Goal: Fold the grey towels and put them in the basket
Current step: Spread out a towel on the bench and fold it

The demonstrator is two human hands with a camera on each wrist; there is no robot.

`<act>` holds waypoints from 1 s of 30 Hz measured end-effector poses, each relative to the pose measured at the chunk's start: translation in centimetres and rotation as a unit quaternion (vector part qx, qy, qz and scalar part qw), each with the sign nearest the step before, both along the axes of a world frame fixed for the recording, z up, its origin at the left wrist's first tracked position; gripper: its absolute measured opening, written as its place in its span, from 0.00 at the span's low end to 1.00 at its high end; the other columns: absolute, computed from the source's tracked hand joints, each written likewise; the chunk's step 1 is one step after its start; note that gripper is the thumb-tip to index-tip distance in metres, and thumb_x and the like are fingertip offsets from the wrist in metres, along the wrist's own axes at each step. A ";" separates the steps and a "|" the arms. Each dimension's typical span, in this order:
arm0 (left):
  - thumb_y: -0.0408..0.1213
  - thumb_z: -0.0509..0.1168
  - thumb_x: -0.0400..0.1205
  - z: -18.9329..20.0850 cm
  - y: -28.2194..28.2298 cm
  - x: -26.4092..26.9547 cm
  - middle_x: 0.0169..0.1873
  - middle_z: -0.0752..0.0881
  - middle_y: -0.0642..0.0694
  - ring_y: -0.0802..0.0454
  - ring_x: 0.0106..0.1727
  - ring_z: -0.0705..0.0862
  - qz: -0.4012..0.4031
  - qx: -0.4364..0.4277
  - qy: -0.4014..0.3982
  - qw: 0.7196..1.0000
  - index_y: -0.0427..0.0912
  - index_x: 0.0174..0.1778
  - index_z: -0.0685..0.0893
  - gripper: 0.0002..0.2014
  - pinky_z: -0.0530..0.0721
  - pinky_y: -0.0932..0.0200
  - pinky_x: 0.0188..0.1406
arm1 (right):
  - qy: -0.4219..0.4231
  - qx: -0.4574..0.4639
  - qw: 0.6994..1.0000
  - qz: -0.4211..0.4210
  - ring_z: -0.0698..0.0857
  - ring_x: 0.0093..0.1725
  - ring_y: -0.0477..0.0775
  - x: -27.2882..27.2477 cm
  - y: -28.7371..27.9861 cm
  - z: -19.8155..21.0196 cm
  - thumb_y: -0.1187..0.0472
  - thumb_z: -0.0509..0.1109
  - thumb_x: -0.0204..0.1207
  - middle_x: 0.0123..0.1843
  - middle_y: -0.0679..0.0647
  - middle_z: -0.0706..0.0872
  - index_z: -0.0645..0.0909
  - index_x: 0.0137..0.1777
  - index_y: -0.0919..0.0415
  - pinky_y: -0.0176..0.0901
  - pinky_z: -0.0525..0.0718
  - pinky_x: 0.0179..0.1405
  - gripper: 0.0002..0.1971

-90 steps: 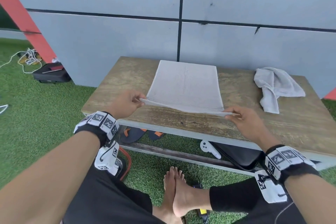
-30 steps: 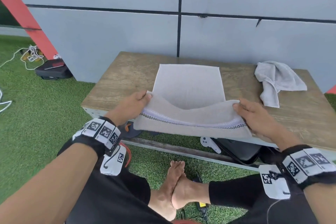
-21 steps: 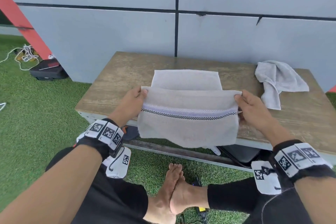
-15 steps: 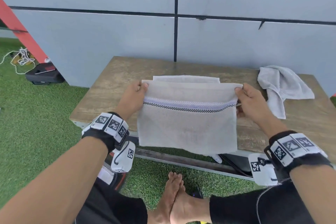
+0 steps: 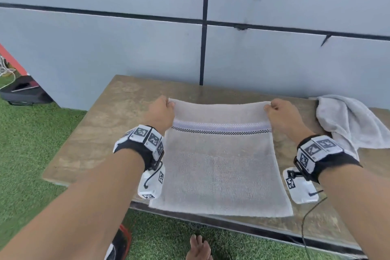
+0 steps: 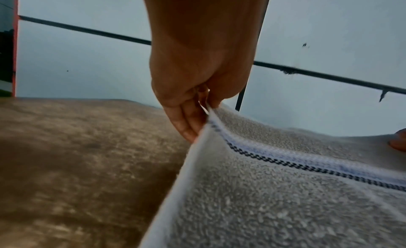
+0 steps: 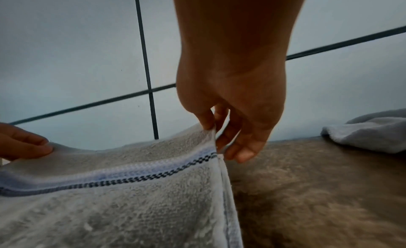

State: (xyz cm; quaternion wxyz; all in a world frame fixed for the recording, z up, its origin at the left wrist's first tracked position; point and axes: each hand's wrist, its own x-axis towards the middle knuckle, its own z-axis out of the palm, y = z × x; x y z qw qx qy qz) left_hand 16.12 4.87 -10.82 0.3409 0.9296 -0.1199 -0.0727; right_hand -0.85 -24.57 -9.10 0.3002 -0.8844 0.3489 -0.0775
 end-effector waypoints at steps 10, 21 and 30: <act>0.45 0.69 0.83 -2.8 0.6 1.6 0.51 0.82 0.46 0.49 0.44 0.83 -0.040 0.047 -0.029 0.998 0.46 0.58 0.79 0.12 0.80 0.54 0.44 | 0.118 -0.071 0.989 0.051 0.82 0.60 0.65 2.2 -0.5 -2.8 0.49 0.71 0.81 0.61 0.63 0.84 0.77 0.57 0.52 0.53 0.82 0.57 0.11; 0.42 0.66 0.85 -2.2 3.5 -0.6 0.49 0.78 0.45 0.53 0.38 0.77 -0.092 0.092 -0.044 0.991 0.48 0.51 0.78 0.04 0.77 0.53 0.42 | -0.041 0.037 0.998 0.026 0.79 0.34 0.50 -1.4 4.6 -1.3 0.58 0.74 0.80 0.43 0.54 0.85 0.75 0.50 0.58 0.41 0.75 0.28 0.09; 0.39 0.70 0.80 2.8 4.7 -8.3 0.59 0.78 0.48 0.50 0.55 0.79 -0.123 0.022 -0.102 0.987 0.50 0.59 0.77 0.14 0.78 0.58 0.54 | -0.181 0.118 0.974 0.073 0.79 0.29 0.46 -6.7 12.2 0.3 0.60 0.79 0.77 0.36 0.47 0.88 0.81 0.41 0.52 0.33 0.74 0.23 0.08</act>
